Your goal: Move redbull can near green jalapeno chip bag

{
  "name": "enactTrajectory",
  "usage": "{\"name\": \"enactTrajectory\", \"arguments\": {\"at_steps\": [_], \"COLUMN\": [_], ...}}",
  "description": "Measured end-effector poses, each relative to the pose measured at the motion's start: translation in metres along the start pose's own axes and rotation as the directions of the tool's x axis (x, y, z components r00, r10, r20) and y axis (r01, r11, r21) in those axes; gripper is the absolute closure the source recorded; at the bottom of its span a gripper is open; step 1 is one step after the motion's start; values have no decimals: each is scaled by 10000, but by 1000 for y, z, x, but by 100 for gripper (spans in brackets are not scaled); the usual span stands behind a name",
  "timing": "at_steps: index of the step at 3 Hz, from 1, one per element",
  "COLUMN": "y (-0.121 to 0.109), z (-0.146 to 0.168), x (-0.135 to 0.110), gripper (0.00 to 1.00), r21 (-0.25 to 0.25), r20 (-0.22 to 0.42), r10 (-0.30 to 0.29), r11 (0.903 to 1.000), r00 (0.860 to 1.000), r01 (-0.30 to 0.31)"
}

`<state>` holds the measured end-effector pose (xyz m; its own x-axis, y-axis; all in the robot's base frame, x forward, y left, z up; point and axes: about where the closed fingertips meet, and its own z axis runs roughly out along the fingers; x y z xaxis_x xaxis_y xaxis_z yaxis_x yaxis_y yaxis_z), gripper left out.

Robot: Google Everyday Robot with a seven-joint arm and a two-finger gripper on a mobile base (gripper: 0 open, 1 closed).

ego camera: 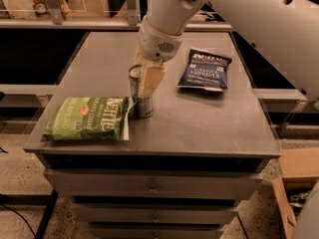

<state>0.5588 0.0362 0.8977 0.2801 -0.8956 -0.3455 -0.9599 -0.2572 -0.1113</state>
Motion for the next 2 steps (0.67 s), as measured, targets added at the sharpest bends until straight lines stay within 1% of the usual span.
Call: {"name": "enactTrajectory", "arguments": {"at_steps": [1, 2], "y": [0, -1], "z": [0, 1], "x": [-1, -2], "gripper": [12, 0], "r21": [3, 32], "r20": [-5, 14], "r10": [-18, -27], "r11": [10000, 10000], "r00": [10000, 10000], "r01": [18, 27]}}
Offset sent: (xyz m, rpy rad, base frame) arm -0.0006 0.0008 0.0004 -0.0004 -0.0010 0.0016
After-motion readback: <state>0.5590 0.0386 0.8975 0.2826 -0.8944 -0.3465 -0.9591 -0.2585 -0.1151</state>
